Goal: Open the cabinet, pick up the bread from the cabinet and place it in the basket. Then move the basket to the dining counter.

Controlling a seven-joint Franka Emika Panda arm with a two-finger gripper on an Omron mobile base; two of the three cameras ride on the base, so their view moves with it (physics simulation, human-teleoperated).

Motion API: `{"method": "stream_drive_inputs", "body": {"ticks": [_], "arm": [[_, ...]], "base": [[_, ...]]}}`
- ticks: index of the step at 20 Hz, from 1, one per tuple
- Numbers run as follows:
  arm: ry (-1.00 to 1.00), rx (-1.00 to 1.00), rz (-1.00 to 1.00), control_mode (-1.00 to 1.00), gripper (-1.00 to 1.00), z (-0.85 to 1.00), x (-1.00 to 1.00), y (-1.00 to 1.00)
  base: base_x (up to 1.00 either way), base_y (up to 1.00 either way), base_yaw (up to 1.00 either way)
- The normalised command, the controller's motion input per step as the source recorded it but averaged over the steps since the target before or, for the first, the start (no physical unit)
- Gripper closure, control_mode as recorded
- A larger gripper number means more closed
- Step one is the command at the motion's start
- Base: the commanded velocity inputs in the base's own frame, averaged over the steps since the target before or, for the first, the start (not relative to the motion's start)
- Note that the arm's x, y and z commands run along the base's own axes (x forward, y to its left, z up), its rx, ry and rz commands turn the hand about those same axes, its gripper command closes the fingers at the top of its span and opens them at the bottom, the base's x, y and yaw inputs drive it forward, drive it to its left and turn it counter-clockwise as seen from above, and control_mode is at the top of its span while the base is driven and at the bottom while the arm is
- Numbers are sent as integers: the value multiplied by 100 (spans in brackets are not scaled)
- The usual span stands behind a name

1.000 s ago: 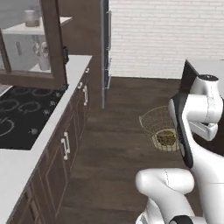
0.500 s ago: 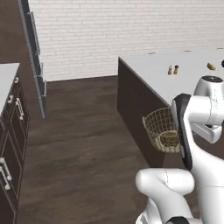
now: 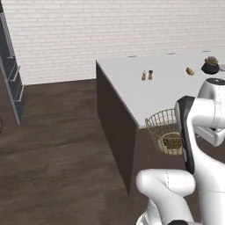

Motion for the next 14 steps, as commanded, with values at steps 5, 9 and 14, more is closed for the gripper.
{"method": "stream_drive_inputs", "body": {"ticks": [5,9,14], "arm": [[0,0,0,100,100,0,0,0],[0,0,0,100,100,0,0,0],[0,0,0,100,100,0,0,0]], "base": [[49,-100,0],[48,-96,0],[55,-53,4]]}}
